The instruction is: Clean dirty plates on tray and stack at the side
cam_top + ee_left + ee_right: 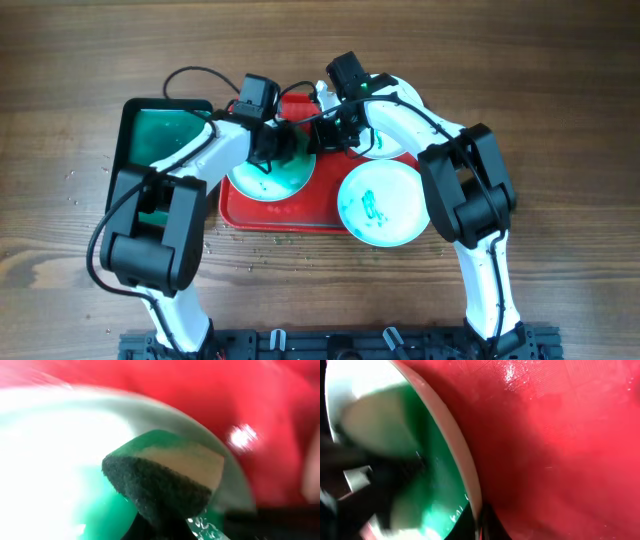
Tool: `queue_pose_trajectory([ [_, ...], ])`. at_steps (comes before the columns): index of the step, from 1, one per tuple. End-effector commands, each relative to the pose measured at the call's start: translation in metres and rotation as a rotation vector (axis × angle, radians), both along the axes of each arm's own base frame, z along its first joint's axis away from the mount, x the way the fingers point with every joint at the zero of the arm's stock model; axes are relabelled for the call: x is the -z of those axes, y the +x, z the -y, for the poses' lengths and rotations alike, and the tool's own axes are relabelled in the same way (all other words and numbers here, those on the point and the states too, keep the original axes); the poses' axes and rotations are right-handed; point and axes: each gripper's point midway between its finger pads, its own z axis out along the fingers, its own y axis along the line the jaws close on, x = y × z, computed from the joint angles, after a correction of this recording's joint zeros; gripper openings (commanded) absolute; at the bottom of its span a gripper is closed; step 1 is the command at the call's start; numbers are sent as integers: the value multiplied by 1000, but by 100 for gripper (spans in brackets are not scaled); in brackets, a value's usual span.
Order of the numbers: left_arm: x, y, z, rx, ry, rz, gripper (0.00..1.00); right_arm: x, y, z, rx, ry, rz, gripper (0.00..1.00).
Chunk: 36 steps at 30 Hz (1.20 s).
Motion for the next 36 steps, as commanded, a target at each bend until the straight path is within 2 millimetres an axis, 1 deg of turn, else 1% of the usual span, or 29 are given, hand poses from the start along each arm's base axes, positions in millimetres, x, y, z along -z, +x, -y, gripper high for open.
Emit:
queue_pose_trajectory([
  [1, 14, 3, -76, -259, 239, -18, 4, 18, -10, 0, -22, -13, -37, 4],
  [3, 19, -15, -83, -283, 250, -100, 4, 18, -9, -1, -22, -12, -36, 4],
  [4, 21, -23, -80, -273, 240, -136, 4, 18, -9, -1, -22, -11, -34, 4],
  [5, 24, -38, -68, -235, 183, -207, 4, 18, -9, -1, -22, -11, -33, 4],
  [6, 23, -52, -48, -152, 78, -274, 4, 18, -9, -1, -22, -11, -34, 4],
  [7, 17, -62, -18, -28, -76, -315, 4, 18, -9, -1, -22, -11, -34, 4],
  [8, 7, -68, 6, 91, -208, -317, 4, 18, -9, -1, -22, -11, -34, 4],
  [9, -15, -77, 38, 259, -421, -296, 4, 18, -9, -1, -22, -11, -34, 4],
  [10, -30, -83, 54, 332, -540, -282, 4, 18, -9, -1, -22, -11, -34, 4],
  [11, -37, -85, 60, 361, -594, -276, 4, 18, -9, -1, -22, -12, -36, 5],
  [12, -37, -85, 59, 361, -591, -275, 4, 18, -10, 0, -22, -14, -39, 4],
  [13, -29, -79, 52, 339, -531, -261, 4, 18, -11, 0, -22, -15, -42, 4],
  [14, -18, -70, 40, 269, -444, -260, 4, 18, -11, 0, -22, -16, -44, 4],
  [15, -4, -56, 21, 162, -319, -247, 4, 18, -11, 0, -22, -16, -43, 4],
  [17, 10, -35, -12, -13, -144, -206, 4, 18, -11, 0, -22, -15, -42, 4],
  [18, 15, -28, -28, -96, -67, -189, 4, 18, -11, 0, -22, -15, -42, 4],
  [19, 19, -20, -57, -228, 56, -161, 4, 18, -10, 0, -22, -16, -41, 4],
  [20, 20, -16, -76, -309, 125, -144, 4, 19, -10, 1, -20, -23, -38, 4],
  [22, 12, -11, -89, -357, 144, -140, 4, 21, -8, 4, -13, -44, -28, 4],
  [24, -21, 3, -98, -385, 127, -122, 4, 25, -4, 11, 39, -93, -33, 4],
  [25, -42, 10, -100, -393, 107, -106, 4, 27, -2, 13, 50, -109, -28, 4],
  [26, -66, 18, -100, -394, 76, -88, 4, 28, -2, 14, 62, -122, -29, 4],
  [27, -96, 24, -99, -374, 39, -64, 4, 28, -1, 15, 62, -128, -26, 4],
  [28, -121, 29, -97, -346, 12, -37, 4, 27, -1, 16, 63, -133, -23, 4],
  [30, -156, 31, -97, -320, -17, 3, 4, 20, 0, 20, 70, -154, -7, 4],
  [31, -168, 29, -100, -321, -17, 15, 4, 14, 2, 23, 75, -171, 8, 4],
  [32, -185, 24, -105, -318, -17, 38, 4, -1, 5, 34, 90, -231, 55, 4],
  [34, -193, 22, -109, -328, -17, 55, 4, -24, 8, 44, 101, -304, 131, 4],
  [36, -194, 24, -109, -326, -16, 66, 4, -56, 13, 55, 118, -409, 257, 4],
])
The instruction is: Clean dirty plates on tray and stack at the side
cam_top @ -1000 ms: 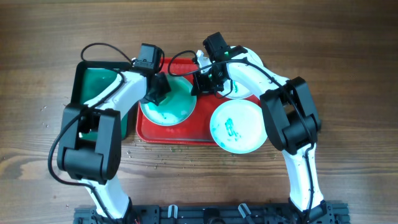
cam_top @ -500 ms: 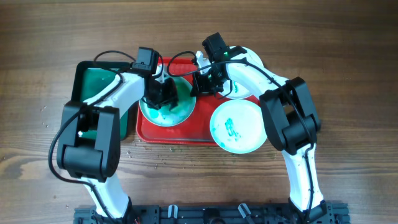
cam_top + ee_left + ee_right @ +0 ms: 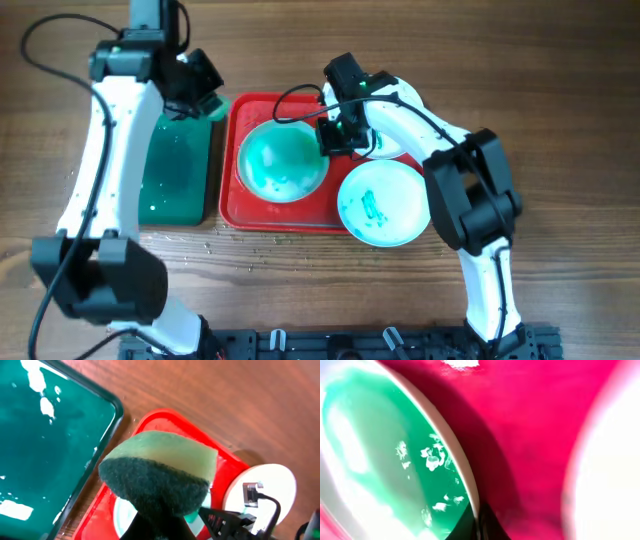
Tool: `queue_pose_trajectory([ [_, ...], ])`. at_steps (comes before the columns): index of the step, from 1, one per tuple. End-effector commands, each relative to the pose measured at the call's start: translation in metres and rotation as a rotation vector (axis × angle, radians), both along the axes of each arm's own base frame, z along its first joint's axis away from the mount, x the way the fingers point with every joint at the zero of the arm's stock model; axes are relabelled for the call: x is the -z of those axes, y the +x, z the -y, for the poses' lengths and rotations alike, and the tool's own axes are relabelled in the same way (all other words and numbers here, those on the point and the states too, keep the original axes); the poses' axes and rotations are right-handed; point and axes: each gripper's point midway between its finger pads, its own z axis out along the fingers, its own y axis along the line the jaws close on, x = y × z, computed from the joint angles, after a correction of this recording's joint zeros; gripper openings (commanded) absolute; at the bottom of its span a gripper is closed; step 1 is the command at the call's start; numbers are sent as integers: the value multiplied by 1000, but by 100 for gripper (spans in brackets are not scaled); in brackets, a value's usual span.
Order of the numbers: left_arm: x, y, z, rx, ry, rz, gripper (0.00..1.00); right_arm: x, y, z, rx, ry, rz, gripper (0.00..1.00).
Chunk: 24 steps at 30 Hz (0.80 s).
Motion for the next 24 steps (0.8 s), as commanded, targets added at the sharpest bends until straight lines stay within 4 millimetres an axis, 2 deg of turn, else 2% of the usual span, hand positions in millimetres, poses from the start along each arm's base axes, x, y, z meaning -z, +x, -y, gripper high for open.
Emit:
queue_pose_trajectory([
  [1, -8, 2, -1, 24, 1, 28, 4, -63, 18, 28, 26, -235, 276, 4],
  [2, -8, 2, -1, 24, 1, 27, 4, -84, 19, 35, 34, -316, 359, 4],
  [5, -8, 1, -1, 21, -2, 22, 4, -128, 16, 50, 68, -527, 555, 5],
  [9, -7, 0, -1, 21, -1, 16, 4, -168, 2, 56, 80, -801, 772, 4],
  [12, -7, 1, -1, 20, -1, 19, 4, -189, -12, 50, 105, -902, 898, 4],
  [16, -7, 1, -1, 20, -1, 18, 4, -205, -22, 36, 106, -939, 1003, 4],
  [21, -7, 0, -1, 20, -2, 18, 4, -224, -23, 36, 200, -962, 1111, 4],
  [24, -7, 0, -1, 21, -1, 15, 4, -243, -23, 41, 293, -991, 1210, 4],
])
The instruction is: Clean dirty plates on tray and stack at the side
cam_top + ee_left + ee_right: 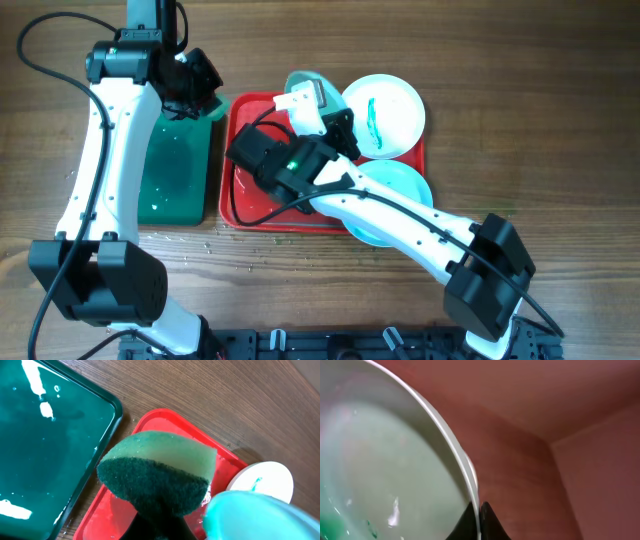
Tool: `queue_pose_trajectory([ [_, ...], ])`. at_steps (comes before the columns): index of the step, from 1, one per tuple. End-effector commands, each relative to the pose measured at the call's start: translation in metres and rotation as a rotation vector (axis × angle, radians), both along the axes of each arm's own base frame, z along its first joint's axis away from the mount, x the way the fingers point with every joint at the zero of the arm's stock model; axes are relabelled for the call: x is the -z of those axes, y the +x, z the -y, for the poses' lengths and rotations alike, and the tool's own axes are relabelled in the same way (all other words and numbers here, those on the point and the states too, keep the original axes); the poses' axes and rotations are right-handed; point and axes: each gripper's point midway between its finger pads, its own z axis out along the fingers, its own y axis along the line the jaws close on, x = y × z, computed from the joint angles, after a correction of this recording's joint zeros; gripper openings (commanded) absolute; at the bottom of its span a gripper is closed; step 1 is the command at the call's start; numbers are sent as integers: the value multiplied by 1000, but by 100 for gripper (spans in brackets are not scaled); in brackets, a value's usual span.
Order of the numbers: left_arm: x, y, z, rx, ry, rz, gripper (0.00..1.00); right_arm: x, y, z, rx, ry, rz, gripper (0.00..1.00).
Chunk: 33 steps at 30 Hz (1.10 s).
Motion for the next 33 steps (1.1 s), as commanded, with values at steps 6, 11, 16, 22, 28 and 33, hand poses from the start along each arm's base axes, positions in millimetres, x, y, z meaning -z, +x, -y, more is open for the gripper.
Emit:
queue_pose_trajectory([
  [6, -3, 0, -1, 11, -2, 4, 4, -4, 2, -4, 29, 108, 62, 4],
  [11, 1, -6, -1, 12, -2, -26, 4, 69, 17, -43, -117, 537, -414, 4],
  [16, 15, -15, -1, -13, -10, -77, 4, 120, 35, -34, -71, 776, -616, 4],
  [22, 19, -16, -1, -13, -10, -82, 4, 192, 22, -32, -3, 793, -738, 4],
  [28, 18, -15, -1, -12, -11, -77, 4, 189, 32, -59, -454, 670, -826, 55],
  [33, 18, -15, -1, -12, -11, -77, 4, 193, 59, -59, -590, 596, -790, 57],
])
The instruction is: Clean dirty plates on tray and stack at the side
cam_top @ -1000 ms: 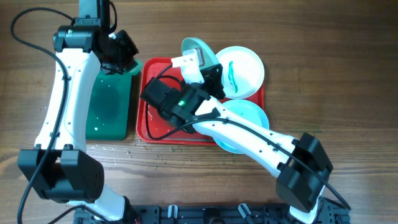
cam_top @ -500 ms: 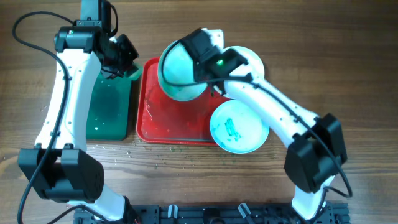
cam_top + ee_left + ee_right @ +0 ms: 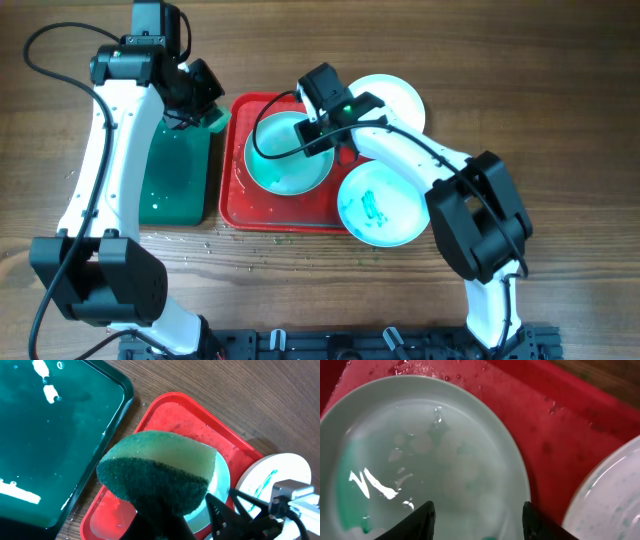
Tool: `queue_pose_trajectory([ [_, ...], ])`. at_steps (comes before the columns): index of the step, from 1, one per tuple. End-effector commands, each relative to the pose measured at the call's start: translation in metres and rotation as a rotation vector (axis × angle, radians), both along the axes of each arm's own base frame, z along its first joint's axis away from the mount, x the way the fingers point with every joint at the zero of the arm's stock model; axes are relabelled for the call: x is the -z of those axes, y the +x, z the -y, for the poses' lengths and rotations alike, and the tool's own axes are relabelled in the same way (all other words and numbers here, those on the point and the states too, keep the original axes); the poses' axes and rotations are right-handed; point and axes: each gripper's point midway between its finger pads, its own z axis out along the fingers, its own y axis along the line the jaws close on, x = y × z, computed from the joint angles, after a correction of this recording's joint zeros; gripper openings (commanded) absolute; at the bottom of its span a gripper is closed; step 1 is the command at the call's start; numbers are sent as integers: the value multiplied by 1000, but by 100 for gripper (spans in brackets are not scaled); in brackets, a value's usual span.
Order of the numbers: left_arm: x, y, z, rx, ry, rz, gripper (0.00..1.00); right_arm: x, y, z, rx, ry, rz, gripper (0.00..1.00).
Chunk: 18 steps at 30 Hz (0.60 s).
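Note:
A pale plate [image 3: 285, 160] wet with greenish water lies flat in the red tray [image 3: 240, 200]; the right wrist view shows it from close above [image 3: 420, 460]. My right gripper [image 3: 322, 128] hangs open just over its right part, fingers [image 3: 426, 521] spread, nothing between them. My left gripper [image 3: 205, 105] is shut on a green-and-yellow sponge [image 3: 155, 470] held in the air over the gap between the green basin [image 3: 170, 180] and the tray. A plate with green smears [image 3: 378, 205] sits at the tray's front right corner.
Another white plate [image 3: 390, 95] lies at the tray's back right corner, partly under my right arm. The green basin of water stands left of the tray. Water drops spot the wooden table in front of the tray. Cables trail at the back left.
The plate my right gripper held tilted up at the back of the tray now lies flat in the tray. The right gripper has let go and is open above it. The left gripper barely moved.
First my left gripper pressed the sponge on the plate in the tray while the right pinched its rim. Then the left held the sponge near the basin's corner. The right then held the plate raised and tilted; now it lies flat, released.

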Motion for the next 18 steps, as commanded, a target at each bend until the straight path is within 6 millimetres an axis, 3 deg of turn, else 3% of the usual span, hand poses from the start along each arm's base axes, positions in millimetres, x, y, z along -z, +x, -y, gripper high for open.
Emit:
queue_pose_trajectory([
  [1, 2, -1, 0, -11, -12, -7, 4, 12, 14, -5, -157, -25, 37, 56],
  [5, 2, -1, 3, -1, -12, -7, 4, 19, 29, -12, -225, -55, 76, 56],
  [8, 2, -1, 4, 2, -11, -7, 4, 33, 28, -12, -195, -53, 48, 49],
  [11, 3, -1, 4, 2, -12, -8, 4, 39, 28, -10, -102, -30, 10, 14],
  [12, 4, -2, 5, 2, -12, -12, 4, 41, 26, -8, -46, -19, -21, 5],
  [15, 8, -6, 7, 9, -11, -30, 4, 48, 10, 2, 142, -6, -148, 4],
  [18, 19, -14, 27, 61, -8, -58, 4, 58, -18, 23, 477, -32, -338, 4],
])
